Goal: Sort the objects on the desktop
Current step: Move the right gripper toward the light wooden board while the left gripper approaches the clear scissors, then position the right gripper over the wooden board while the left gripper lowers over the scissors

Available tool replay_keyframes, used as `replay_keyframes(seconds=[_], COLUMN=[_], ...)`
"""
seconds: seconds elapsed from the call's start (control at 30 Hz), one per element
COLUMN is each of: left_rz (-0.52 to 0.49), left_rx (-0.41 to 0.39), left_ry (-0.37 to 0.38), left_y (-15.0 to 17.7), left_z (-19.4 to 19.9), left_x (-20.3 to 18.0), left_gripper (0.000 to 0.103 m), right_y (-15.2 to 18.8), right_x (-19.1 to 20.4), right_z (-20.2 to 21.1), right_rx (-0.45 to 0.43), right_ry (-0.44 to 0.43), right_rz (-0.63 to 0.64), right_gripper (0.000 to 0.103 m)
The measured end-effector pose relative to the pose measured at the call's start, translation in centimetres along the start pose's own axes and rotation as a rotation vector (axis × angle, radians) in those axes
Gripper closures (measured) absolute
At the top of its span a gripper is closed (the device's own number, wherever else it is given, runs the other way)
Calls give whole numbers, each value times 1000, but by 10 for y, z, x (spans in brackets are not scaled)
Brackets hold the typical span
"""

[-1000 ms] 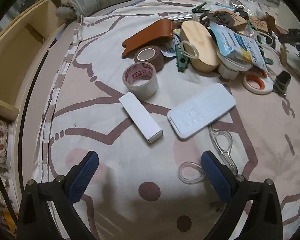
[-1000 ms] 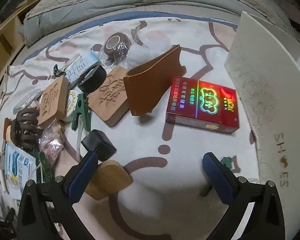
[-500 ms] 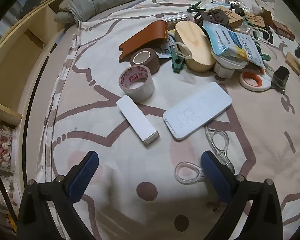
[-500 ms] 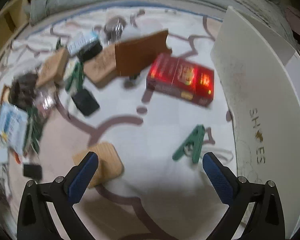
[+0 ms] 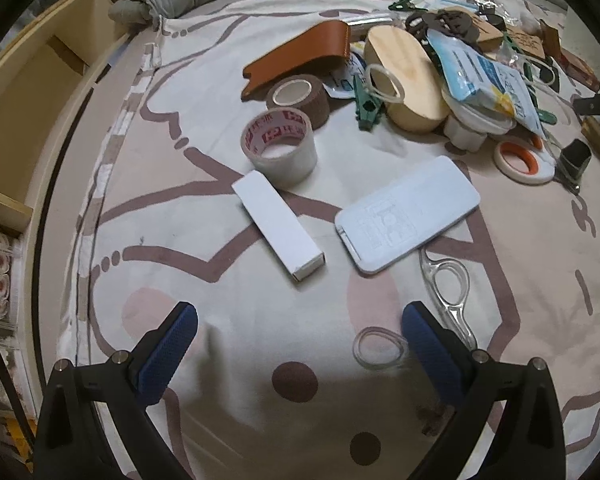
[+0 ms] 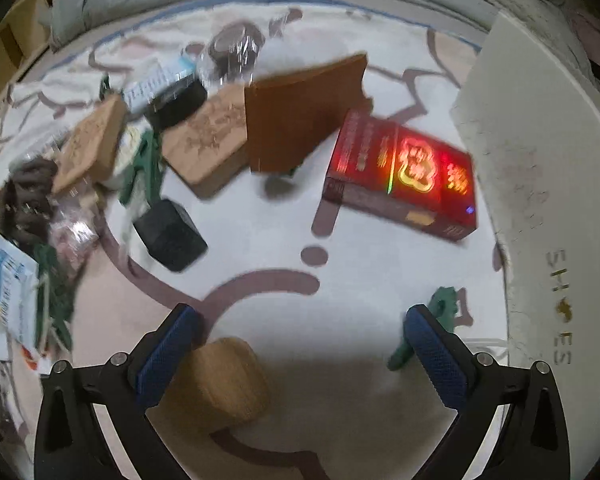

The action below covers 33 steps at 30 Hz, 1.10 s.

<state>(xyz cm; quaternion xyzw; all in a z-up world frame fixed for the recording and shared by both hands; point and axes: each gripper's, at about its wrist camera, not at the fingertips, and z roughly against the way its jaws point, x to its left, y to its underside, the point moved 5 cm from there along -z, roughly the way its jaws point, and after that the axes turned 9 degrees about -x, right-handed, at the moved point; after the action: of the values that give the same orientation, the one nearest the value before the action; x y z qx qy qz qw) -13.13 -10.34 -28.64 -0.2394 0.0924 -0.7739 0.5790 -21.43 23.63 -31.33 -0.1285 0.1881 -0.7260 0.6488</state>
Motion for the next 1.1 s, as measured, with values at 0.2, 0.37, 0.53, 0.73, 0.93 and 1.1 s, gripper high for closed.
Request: replay_keyframes(seconds=[0.2,0.37,0.53,0.73,0.93,1.1], left_rz=[-61,-88,-98,-75,-116,-145], left_rx=[-14,-13,-6,26,16,-38], left_ry=[-2,13,33,84,99,82], left_y=[2,9,16,21,23,19], left_z=[1,5,10,12,20,36], left_x=[-8,-14,-18,-27,-41,-43], left_gripper=[0,0,0,0,0,0], right_y=[13,30,41,60,79,82], right_x=[-3,-7,-8,-5,-5,-6], right_z=[4,8,14,23,29,37], right_rx=[6,23,23,30,38,39], right_ry=[10,-12,-11,-15,-35,-54], right_rz=[21,25,57,117,132,126], right_gripper=[0,0,0,0,0,0])
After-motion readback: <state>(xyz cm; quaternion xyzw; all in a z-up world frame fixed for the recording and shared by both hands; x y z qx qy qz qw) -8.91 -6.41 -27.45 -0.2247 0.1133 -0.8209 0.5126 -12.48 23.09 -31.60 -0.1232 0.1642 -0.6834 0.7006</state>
